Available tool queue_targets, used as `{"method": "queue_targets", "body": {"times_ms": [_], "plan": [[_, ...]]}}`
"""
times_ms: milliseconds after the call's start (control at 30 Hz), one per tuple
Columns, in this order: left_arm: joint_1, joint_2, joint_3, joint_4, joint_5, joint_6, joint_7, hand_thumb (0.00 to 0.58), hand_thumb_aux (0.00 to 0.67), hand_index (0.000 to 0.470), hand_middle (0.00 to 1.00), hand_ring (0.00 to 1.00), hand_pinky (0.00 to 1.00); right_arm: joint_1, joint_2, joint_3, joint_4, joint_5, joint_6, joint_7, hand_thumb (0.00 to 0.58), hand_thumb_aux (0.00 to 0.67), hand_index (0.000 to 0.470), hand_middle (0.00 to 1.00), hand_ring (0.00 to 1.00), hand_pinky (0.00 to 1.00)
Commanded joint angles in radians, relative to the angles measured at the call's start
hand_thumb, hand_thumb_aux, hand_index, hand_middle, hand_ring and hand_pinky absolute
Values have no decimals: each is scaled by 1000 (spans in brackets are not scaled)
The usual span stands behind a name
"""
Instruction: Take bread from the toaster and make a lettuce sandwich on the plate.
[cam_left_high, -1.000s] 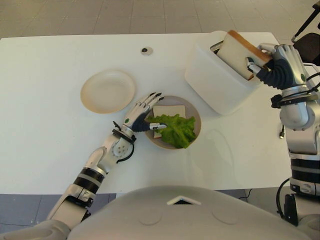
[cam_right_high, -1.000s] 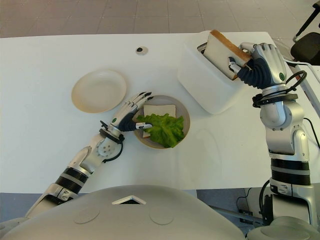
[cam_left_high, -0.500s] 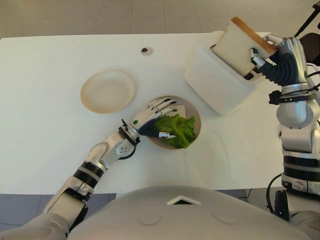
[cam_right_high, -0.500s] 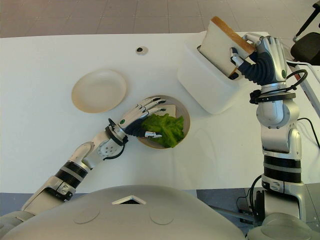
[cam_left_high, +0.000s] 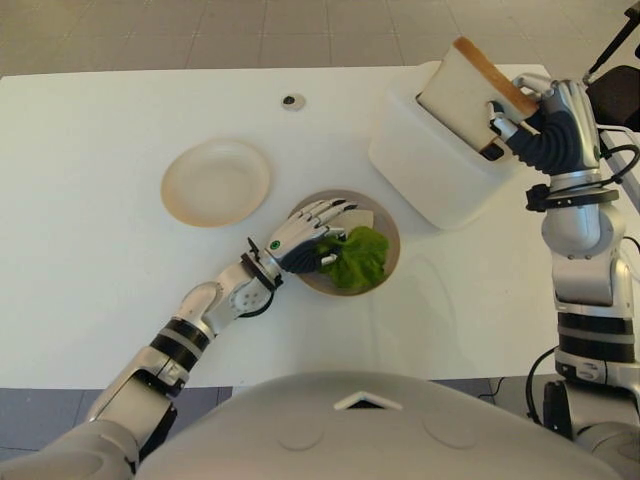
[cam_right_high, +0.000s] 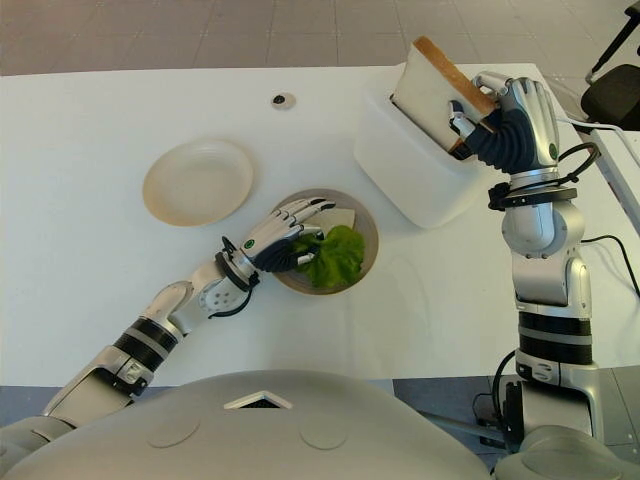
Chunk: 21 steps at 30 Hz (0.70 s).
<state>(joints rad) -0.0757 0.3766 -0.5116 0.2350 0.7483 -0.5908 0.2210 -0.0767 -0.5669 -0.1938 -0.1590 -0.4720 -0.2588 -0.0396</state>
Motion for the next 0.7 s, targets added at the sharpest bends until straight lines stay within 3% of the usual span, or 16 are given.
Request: {"method": "queue_targets", "body": {"times_ms": [33, 133, 400, 467, 500, 700], "plan": [[11, -7, 40, -66, -121, -21, -64, 557, 536, 376, 0, 0, 0, 4, 8, 18, -1, -4, -3, 5, 580, 670, 470, 1000, 1000, 1000], [-19, -22, 72, -40, -137, 7, -68, 580, 670, 470, 0, 0, 0, 0, 11, 27, 5, -7, -5, 2, 580, 670, 470, 1000, 1000, 1000], [-126, -48, 36, 216, 7, 103, -7, 580, 670, 470, 0, 0, 0, 3, 4, 35, 13, -4, -12, -8, 580, 670, 470, 1000, 1000, 1000], [-128, -49, 14, 242, 3, 86, -27, 521, 457, 321, 0, 0, 0, 7, 3, 33, 10, -3, -13, -9, 580, 670, 470, 1000, 1000, 1000], [-128, -48, 1, 246, 7, 77, -34, 0, 0, 0, 0, 0, 0, 9, 3, 31, 8, -1, -13, -8, 580, 670, 470, 1000, 1000, 1000], [-104, -40, -15, 204, -40, 12, -71, 0, 0, 0, 0, 0, 0, -12, 30, -36, -93, 80, -34, -40, 580, 670, 470, 1000, 1000, 1000]]}}
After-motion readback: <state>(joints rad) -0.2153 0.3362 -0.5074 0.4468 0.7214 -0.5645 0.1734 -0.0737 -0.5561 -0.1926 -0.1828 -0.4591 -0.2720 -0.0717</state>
